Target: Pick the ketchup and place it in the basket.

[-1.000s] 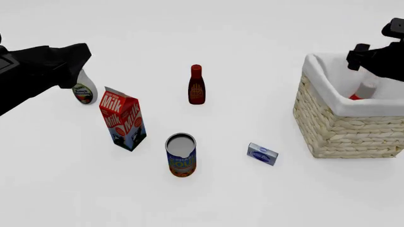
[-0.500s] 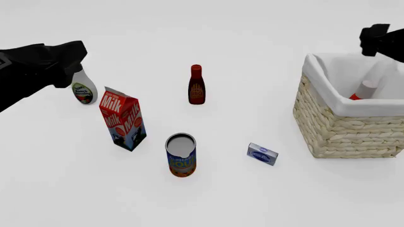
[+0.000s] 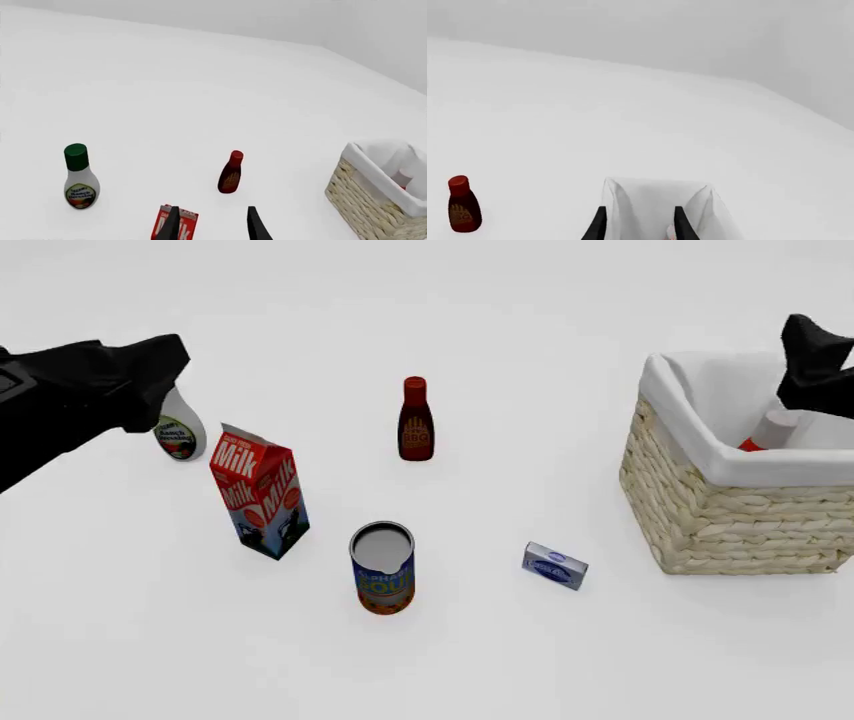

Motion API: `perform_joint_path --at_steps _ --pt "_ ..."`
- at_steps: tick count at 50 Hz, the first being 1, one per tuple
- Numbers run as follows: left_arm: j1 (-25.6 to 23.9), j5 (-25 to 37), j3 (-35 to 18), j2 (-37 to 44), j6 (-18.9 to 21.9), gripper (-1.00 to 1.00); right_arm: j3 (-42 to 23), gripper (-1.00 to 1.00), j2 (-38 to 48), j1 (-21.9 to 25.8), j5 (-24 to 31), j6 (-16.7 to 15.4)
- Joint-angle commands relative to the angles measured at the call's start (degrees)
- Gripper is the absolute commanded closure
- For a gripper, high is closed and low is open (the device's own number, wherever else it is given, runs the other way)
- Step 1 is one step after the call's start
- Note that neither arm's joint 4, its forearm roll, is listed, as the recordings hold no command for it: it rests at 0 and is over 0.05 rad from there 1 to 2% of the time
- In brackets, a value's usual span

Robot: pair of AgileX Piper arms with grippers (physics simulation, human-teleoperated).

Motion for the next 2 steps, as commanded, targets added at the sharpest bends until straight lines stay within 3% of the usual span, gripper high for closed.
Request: perform_joint_path --at_steps 1,2 --pt "-0.50 -2.68 2.24 2.18 -1.68 -1.00 8.59 -1.00 -3.67 1.94 -7.86 -2.39" --pt "-0.38 -3.17 2.62 1.74 -1.62 -1.00 9.29 -1.00 -4.32 1.62 -8.63 -2.38"
